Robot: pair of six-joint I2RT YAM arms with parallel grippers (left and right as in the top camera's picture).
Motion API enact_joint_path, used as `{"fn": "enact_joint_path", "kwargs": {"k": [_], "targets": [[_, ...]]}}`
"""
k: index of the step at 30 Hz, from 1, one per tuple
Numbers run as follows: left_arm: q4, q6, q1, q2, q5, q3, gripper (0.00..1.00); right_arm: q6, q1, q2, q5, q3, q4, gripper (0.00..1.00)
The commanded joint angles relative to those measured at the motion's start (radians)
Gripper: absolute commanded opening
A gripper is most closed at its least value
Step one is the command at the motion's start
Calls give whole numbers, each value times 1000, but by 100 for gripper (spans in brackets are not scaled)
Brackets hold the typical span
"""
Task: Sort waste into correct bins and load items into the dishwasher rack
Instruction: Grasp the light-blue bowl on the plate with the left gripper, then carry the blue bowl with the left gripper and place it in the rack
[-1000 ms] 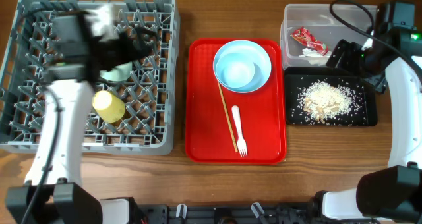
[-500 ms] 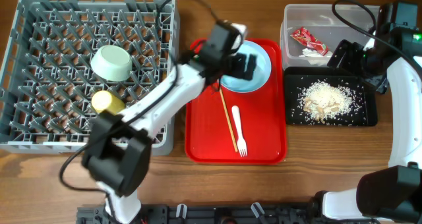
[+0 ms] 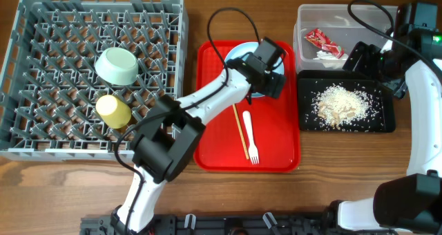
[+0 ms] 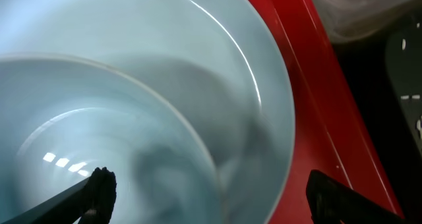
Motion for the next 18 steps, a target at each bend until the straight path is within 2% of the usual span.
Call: {"fn": "enact_joint_path", "kwargs": {"k": [1, 3, 4, 7, 11, 18], "targets": [[3, 10, -8, 4, -18, 5, 63, -13, -1, -22, -12, 16, -5, 100], [-6, 10, -8, 4, -18, 5, 36, -13, -1, -22, -12, 16, -7, 100], [-12, 10, -8, 4, -18, 5, 27, -13, -1, -22, -12, 16, -8, 100], [-18, 10, -7, 4, -32, 5, 13, -13, -1, -22, -12, 16, -9, 100], [-28, 10, -8, 4, -113, 6, 4, -13, -1, -22, -12, 16, -16, 100], [-28, 15, -3, -77, -122, 17, 4, -14, -1, -22, -12, 16, -17, 100]]}}
